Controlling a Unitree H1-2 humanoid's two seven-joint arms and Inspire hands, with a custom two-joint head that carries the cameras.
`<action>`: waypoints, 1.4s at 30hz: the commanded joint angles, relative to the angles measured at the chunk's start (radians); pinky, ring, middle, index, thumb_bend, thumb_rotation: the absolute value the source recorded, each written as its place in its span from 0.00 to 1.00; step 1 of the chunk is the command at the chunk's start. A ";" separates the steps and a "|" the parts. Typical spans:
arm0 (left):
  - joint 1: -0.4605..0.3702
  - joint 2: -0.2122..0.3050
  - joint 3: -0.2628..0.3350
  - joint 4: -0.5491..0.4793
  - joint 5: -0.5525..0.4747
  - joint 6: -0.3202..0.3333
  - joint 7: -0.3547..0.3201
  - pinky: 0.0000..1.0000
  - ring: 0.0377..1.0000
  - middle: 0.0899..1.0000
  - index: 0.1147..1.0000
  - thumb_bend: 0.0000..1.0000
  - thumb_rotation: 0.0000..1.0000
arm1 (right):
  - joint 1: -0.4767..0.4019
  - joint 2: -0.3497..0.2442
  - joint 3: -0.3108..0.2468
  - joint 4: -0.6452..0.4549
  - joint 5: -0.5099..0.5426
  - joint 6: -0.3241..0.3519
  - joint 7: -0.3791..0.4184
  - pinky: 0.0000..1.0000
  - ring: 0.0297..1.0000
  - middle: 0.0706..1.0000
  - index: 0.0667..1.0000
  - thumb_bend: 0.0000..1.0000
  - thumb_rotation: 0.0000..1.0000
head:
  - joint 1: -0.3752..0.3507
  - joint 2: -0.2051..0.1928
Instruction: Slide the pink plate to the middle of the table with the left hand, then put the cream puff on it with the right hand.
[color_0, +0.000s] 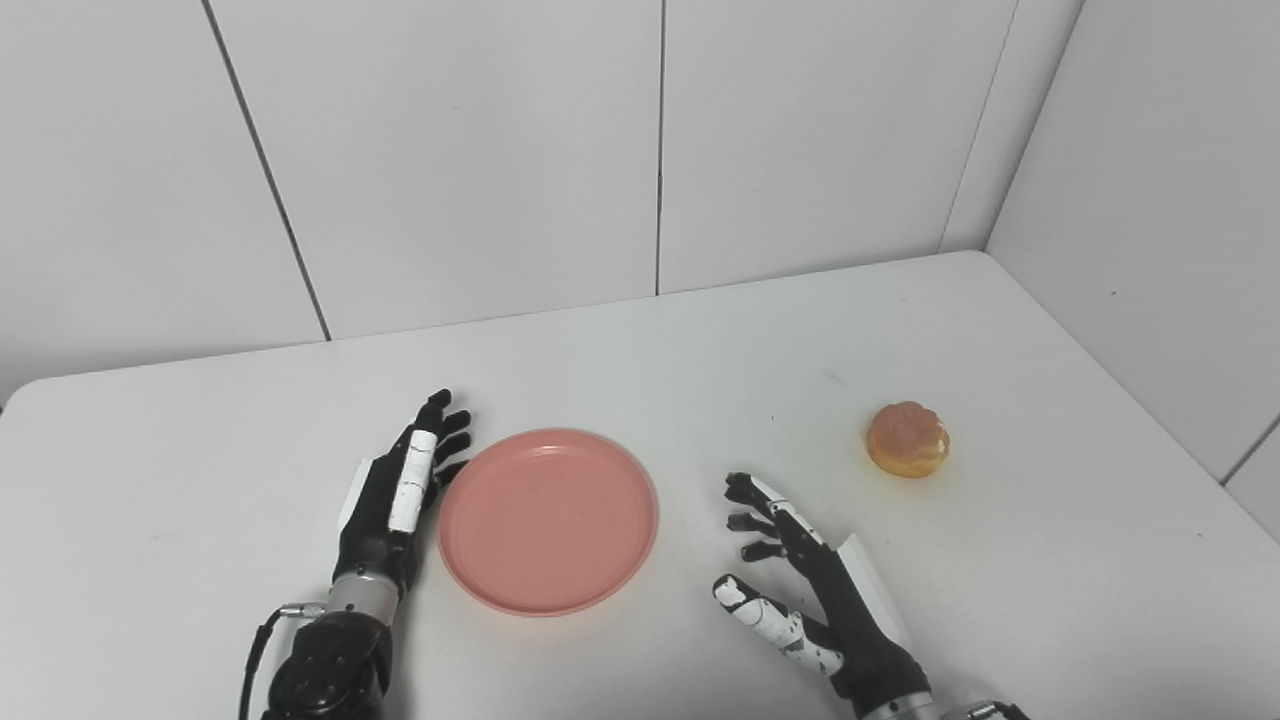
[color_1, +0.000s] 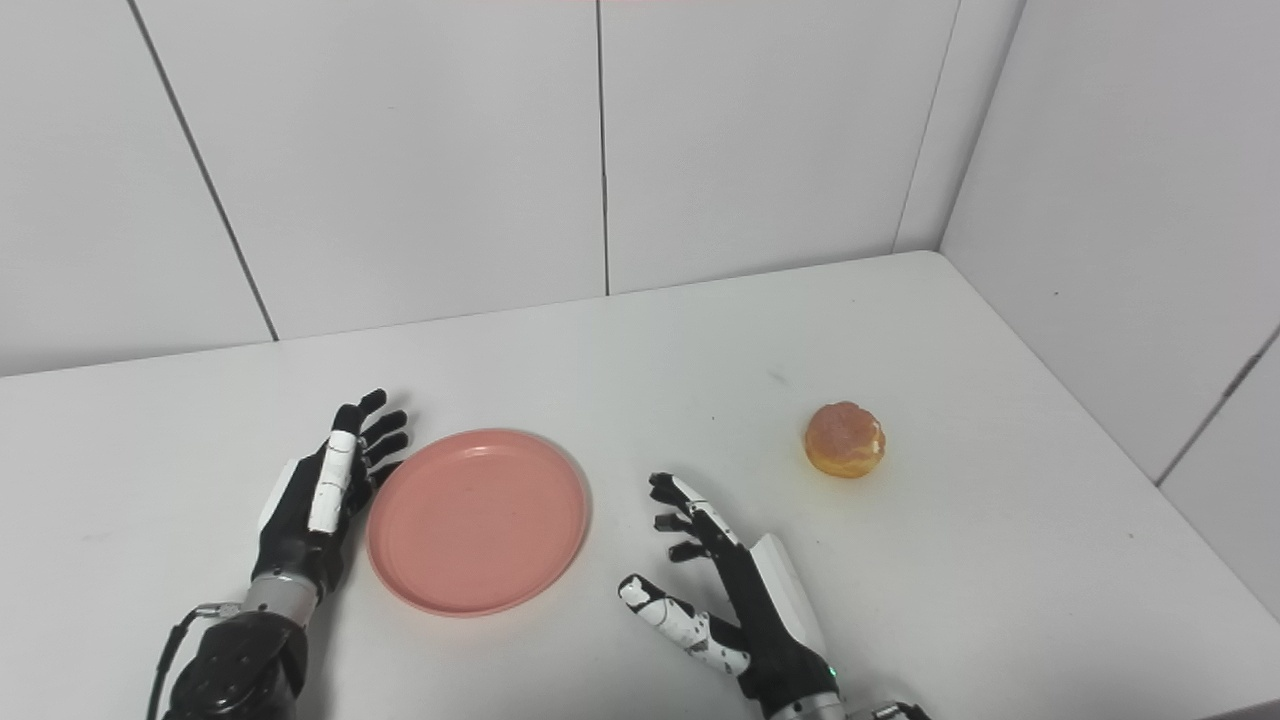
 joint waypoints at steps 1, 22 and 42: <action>-0.006 0.007 0.008 0.023 -0.011 -0.043 -0.007 0.82 0.88 0.87 0.89 0.96 1.00 | -0.030 -0.016 -0.023 -0.050 -0.075 0.019 -0.037 0.67 0.80 0.87 0.87 0.85 0.86 | -0.022 -0.026; -0.009 0.025 0.028 0.132 -0.009 -0.173 -0.008 0.83 0.86 0.85 0.88 0.99 0.99 | -0.091 -0.081 -0.166 -0.239 -0.396 0.075 -0.095 0.68 0.80 0.85 0.86 0.77 0.72 | -0.056 -0.077; -0.009 0.026 0.027 0.122 -0.016 -0.153 -0.018 0.85 0.87 0.86 0.89 0.98 0.99 | -0.221 -0.257 -0.217 -0.187 -0.462 0.206 0.158 0.70 0.80 0.82 0.79 0.95 0.50 | -0.049 -0.066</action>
